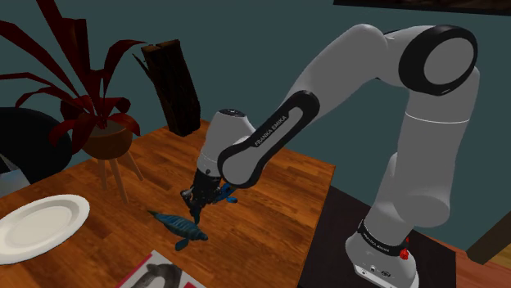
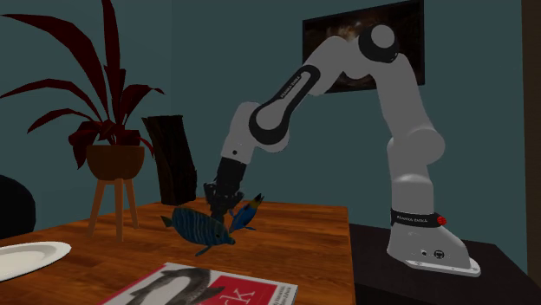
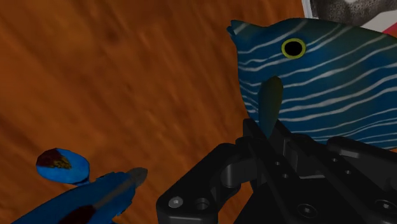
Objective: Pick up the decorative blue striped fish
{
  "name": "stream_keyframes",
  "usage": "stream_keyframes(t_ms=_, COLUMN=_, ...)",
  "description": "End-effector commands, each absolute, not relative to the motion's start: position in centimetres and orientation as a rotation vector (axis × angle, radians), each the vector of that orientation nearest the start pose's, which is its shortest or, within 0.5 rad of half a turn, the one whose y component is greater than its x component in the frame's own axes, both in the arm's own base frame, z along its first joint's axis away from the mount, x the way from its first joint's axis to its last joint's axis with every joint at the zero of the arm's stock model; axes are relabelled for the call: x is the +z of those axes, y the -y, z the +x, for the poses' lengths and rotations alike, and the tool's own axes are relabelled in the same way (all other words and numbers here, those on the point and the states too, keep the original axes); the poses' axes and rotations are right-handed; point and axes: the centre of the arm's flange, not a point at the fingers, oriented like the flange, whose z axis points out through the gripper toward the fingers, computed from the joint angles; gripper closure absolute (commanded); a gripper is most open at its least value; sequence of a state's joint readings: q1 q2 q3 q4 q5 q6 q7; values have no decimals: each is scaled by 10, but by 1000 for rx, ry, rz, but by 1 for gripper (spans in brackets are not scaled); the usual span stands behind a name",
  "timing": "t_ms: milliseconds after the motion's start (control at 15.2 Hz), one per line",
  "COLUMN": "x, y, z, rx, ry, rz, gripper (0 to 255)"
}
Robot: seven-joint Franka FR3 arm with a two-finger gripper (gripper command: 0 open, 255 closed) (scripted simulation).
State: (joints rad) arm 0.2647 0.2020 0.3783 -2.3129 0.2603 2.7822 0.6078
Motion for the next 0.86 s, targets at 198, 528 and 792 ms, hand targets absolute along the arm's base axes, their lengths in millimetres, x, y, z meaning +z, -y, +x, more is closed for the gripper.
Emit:
stream_keyframes(t_ms=198, x=316, y=-320, z=447, rx=-149, ry=-301, rz=-2803, gripper=255)
stream_keyframes(t_ms=528, x=342, y=-320, z=447, rx=-149, ry=-301, rz=-2803, gripper=255)
stream_keyframes(t_ms=792, x=354, y=-320, z=447, rx=-149, ry=-301, rz=-2803, gripper=255)
